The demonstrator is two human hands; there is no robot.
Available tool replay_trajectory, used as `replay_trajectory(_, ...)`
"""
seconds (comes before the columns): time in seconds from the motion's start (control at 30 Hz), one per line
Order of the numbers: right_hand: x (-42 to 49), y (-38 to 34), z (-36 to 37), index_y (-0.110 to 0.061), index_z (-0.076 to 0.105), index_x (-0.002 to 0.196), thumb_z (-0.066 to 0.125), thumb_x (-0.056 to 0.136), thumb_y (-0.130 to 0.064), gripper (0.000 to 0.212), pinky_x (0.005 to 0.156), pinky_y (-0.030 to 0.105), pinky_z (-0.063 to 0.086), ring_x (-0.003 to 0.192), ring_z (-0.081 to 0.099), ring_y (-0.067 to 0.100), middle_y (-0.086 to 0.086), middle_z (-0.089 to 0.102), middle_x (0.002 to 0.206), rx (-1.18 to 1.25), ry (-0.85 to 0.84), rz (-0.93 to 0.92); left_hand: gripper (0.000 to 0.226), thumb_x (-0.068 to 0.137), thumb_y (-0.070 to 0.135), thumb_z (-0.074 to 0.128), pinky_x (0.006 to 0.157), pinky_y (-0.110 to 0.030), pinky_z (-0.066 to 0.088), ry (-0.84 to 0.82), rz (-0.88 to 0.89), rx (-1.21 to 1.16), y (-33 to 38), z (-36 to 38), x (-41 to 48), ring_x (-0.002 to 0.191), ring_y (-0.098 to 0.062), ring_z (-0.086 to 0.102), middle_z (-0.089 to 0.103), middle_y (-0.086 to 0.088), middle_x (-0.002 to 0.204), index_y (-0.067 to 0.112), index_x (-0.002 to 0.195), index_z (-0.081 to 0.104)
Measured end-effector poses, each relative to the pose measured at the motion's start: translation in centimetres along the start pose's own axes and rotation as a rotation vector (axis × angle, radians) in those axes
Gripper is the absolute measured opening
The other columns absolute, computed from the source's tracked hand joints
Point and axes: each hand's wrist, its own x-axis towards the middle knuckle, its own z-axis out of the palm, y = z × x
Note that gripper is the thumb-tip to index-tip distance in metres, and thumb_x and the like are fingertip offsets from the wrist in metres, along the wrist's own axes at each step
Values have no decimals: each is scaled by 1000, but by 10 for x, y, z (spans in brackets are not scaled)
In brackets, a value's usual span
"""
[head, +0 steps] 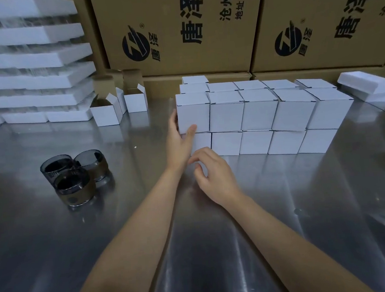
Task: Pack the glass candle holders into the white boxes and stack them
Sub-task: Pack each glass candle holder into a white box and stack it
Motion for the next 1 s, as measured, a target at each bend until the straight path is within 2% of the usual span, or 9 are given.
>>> replay_trajectory(0.13,0,1,0,-6,66,94,46,86,-5,22,79,39,49,93,60,23,5,63,100,-21,-22,5,56,93,23,64,103,-22,38,44,53,138,-3,3,-3,122,-9,44,35,-7,137,6,141,38)
replay_trajectory(0.3,2,0,1,-5,66,92,50,87,0,17,77,40,49,91,59,22,5,63,98,-75,-33,46,65,93,31,63,92,-8,38,-32,43,245,-5,-4,-6,116,-4,47,38,0,132,15,148,33)
replay_trajectory(0.4,1,-1,-1,-4,65,89,50,88,0,16,75,40,48,88,59,23,6,64,96,-75,-24,70,58,98,30,55,108,-22,34,-63,17,209,-2,-11,-11,129,-5,43,40,1,143,16,150,32)
replay_trajectory(0.5,1,-3,-4,-3,66,88,49,88,1,17,75,38,47,88,59,23,6,64,95,-74,-37,84,57,101,30,49,116,-22,21,-21,-70,95,7,-16,-21,144,-5,24,25,4,159,17,152,26)
replay_trajectory(0.57,1,-4,-5,-1,66,88,49,88,3,18,77,37,47,88,60,24,7,65,95,-49,-36,90,54,102,28,47,112,-17,23,38,-138,46,13,-16,-29,143,-7,26,25,3,158,15,151,28)
replay_trajectory(0.67,-2,-6,-7,-2,67,87,49,86,5,19,77,37,48,86,60,22,6,66,93,-34,-33,84,42,103,19,45,90,5,27,104,-197,50,17,-19,-43,129,-8,41,39,-5,148,9,143,40)
replay_trajectory(0.87,-4,-7,-8,-6,69,86,48,86,2,22,80,40,48,86,60,21,3,68,92,-31,-90,160,29,95,-1,47,78,5,32,107,-178,180,19,-22,-72,106,-11,52,49,-11,129,2,124,55)
replay_trajectory(0.93,-5,-10,-8,-7,69,86,47,86,2,23,82,40,48,90,60,22,3,69,93,-49,-156,174,35,97,2,48,82,4,33,75,-180,165,21,-19,-73,111,-9,51,46,-8,134,3,132,49)
replay_trajectory(1.0,-7,-12,-6,-7,69,85,47,85,1,23,83,39,48,92,60,24,4,68,93,-84,-210,155,49,98,7,51,99,-6,34,45,-206,120,23,-18,-67,126,-10,43,39,-5,145,6,144,35)
